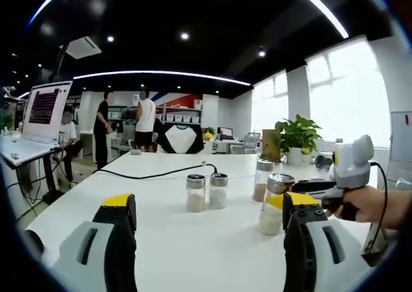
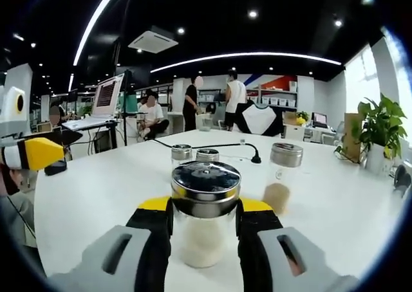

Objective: Rotate the seasoning bottle until the label or dispensing opening points toward the visible target arrow and the bottle remains upright within the marked orientation range

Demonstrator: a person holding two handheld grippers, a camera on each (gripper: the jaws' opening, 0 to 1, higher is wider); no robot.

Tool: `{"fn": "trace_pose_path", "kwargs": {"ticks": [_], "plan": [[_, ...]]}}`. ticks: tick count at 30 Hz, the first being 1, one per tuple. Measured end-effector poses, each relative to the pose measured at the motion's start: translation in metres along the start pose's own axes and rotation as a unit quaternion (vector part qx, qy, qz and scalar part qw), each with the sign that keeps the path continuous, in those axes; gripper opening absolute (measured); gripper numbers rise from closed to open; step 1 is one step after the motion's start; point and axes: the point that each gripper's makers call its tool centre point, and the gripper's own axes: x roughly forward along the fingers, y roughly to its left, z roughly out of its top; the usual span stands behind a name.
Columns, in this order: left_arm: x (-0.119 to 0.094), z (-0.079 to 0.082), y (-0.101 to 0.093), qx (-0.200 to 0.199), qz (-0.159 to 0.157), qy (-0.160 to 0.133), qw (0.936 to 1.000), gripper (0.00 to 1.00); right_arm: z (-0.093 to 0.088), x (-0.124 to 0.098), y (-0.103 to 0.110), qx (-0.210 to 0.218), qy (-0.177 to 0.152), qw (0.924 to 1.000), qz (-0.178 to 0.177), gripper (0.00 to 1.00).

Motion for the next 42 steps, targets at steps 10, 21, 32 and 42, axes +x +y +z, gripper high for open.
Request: {"fn": "trace_pose_path", "kwargs": {"ticks": [10,21,32,42], "plan": [[0.002,0.0,-0.003,0.005,-0.005,0.001,1.0,1.0,-0.002,0.002,0.001,0.006,0.015,0.9989,0.043,0.37],[0.001,0.001,0.001,0.006,-0.002,0.001,1.0,1.0,-0.004,0.0,0.003,0.001,0.025,0.9966,0.079,0.36],[0.003,0.0,-0.008,0.014,-0.015,0.003,0.9998,1.0,-0.005,0.0,0.004,-0.009,0.036,0.9935,0.108,0.36],[0.004,0.001,-0.017,0.006,-0.036,-0.003,0.9993,1.0,-0.007,-0.002,0.009,-0.013,0.044,0.9873,0.152,0.36]]}}
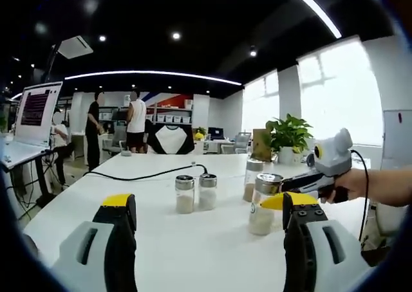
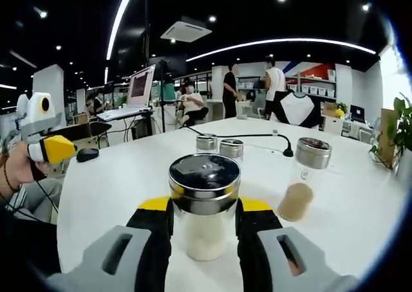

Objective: Rotate the seasoning bottle until the label or dispensing opening points toward the visible target arrow and the bottle remains upright within the marked orientation range

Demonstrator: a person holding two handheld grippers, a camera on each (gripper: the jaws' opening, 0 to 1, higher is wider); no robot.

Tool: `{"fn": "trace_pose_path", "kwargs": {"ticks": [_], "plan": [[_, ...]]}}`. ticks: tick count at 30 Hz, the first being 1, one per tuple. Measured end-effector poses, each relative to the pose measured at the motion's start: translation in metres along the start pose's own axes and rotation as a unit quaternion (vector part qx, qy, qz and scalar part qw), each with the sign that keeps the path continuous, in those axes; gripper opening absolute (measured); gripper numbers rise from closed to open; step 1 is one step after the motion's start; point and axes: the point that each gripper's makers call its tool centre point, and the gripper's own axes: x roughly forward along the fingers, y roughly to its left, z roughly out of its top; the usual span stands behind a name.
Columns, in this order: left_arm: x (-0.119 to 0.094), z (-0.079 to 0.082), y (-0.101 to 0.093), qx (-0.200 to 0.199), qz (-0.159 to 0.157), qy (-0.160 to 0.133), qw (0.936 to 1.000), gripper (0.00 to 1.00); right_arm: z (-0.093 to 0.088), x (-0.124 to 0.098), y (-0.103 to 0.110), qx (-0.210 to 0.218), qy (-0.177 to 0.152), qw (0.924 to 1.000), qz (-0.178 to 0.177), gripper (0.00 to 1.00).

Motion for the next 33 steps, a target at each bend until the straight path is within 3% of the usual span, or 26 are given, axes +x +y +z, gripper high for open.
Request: {"fn": "trace_pose_path", "kwargs": {"ticks": [19,33], "plan": [[0.0008,-0.0002,-0.0023,-0.001,-0.015,0.003,0.9999,1.0,-0.0021,0.0048,0.0033,-0.023,0.01,0.9949,0.098,0.36],[-0.0039,0.0017,0.0003,-0.001,-0.015,0.005,0.9999,1.0,-0.0058,0.0049,0.0041,-0.034,0.015,0.9927,0.115,0.36]]}}
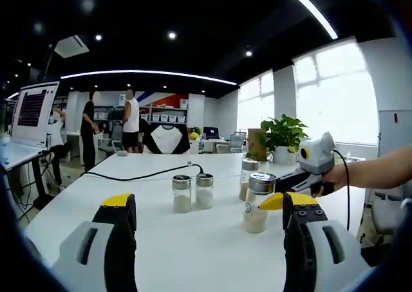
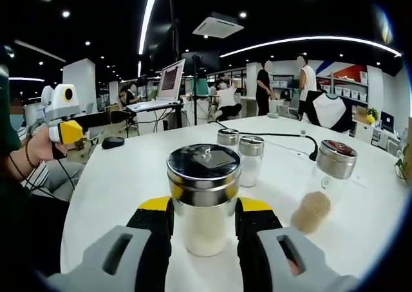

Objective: Rotate the seasoning bottle until the label or dispensing opening points toward the visible target arrow and the bottle remains upright within the marked orientation range

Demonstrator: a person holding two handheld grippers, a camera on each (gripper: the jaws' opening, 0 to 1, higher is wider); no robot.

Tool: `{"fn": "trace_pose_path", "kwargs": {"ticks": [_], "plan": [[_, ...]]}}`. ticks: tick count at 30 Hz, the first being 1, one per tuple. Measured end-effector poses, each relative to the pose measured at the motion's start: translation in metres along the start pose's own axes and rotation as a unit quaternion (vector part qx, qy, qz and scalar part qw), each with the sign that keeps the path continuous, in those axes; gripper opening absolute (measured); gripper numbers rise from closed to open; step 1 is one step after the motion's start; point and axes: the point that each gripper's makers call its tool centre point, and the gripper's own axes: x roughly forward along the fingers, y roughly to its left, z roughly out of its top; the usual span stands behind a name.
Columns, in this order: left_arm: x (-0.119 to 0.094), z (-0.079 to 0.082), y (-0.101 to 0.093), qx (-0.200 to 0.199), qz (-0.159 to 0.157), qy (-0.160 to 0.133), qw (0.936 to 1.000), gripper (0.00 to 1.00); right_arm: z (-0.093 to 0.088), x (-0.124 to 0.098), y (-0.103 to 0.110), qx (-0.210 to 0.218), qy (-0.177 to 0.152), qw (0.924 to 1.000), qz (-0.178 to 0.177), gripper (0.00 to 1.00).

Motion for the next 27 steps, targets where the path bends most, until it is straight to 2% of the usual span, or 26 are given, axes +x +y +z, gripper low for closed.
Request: {"fn": "trace_pose_path", "kwargs": {"ticks": [5,10,14,16,18,21,23,27], "plan": [[0.0,0.001,-0.001,0.0,0.0,0.001,1.0,1.0,-0.001,0.0,0.0,0.005,-0.003,1.0,0.004,0.37],[0.0,0.0,-0.002,0.001,-0.001,0.006,1.0,1.0,-0.003,-0.001,0.0,0.046,-0.027,0.9985,-0.006,0.38],[-0.003,0.002,0.003,0.003,0.004,0.004,1.0,1.0,-0.012,-0.003,0.001,0.05,-0.026,0.9982,-0.018,0.48],[-0.003,0.004,0.005,0.005,0.005,0.002,1.0,1.0,-0.012,-0.006,0.002,0.055,-0.035,0.9976,-0.024,0.48],[-0.004,0.003,0.006,0.005,0.007,0.004,1.0,1.0,-0.012,-0.009,0.0,0.063,-0.041,0.9963,-0.041,0.49],[-0.004,0.003,0.007,0.004,0.008,0.004,1.0,1.0,-0.007,-0.014,-0.008,0.006,-0.047,0.9939,-0.099,0.52],[-0.004,0.002,0.008,0.002,0.01,0.005,0.9999,1.0,-0.003,-0.013,-0.002,0.02,-0.057,0.9931,-0.101,0.53],[-0.003,0.002,0.01,0.001,0.012,0.006,0.9999,1.0,0.006,-0.015,-0.011,0.027,-0.065,0.9849,-0.158,0.54]]}}
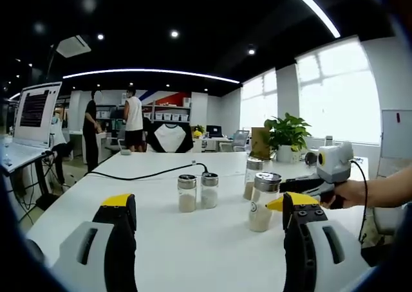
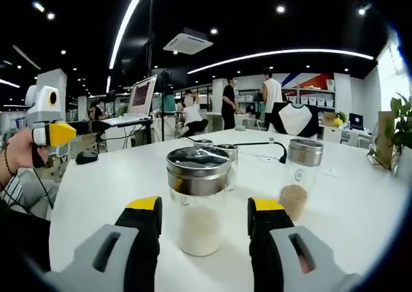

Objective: Rotate the seasoning bottle until the label or dispensing opening points toward the visible target arrow and the bottle remains upright within the marked orientation range

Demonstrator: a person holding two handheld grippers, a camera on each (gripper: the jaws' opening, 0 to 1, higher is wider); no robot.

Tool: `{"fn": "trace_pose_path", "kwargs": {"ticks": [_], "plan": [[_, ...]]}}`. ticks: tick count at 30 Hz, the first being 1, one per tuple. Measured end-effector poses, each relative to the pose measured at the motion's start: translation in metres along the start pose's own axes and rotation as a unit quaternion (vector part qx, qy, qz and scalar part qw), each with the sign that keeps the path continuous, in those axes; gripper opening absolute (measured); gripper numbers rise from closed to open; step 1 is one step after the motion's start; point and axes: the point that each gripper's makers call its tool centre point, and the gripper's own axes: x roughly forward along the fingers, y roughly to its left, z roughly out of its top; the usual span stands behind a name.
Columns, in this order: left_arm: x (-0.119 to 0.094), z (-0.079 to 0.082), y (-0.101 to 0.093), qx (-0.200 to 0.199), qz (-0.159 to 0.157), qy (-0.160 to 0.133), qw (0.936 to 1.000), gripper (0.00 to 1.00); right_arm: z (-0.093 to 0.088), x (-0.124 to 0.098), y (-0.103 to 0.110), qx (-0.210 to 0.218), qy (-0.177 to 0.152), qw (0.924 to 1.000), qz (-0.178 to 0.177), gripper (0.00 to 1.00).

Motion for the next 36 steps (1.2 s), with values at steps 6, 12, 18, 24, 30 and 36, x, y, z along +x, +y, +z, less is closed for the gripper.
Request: {"fn": "trace_pose_path", "kwargs": {"ticks": [6,12,18,24,30,36], "plan": [[-0.002,0.001,0.001,0.002,0.001,-0.001,1.0,1.0,0.01,-0.001,-0.002,0.008,0.001,0.9981,-0.062,0.57],[-0.001,-0.004,-0.001,0.006,-0.004,0.004,1.0,1.0,0.016,0.002,-0.011,0.014,0.002,0.9951,-0.097,0.59],[0.0,-0.003,-0.001,0.006,-0.001,0.003,1.0,1.0,0.022,0.004,-0.016,0.041,-0.003,0.9897,-0.137,0.6],[0.0,-0.004,-0.002,0.005,-0.001,0.005,1.0,1.0,0.019,0.011,-0.01,0.051,0.004,0.9869,-0.153,0.59],[0.001,-0.004,-0.002,0.002,-0.001,0.005,1.0,1.0,0.019,0.013,-0.014,0.04,0.015,0.9843,-0.171,0.53],[0.001,-0.004,-0.004,0.0,-0.003,0.005,1.0,1.0,0.017,0.015,-0.014,0.053,0.016,0.9847,-0.165,0.5]]}}
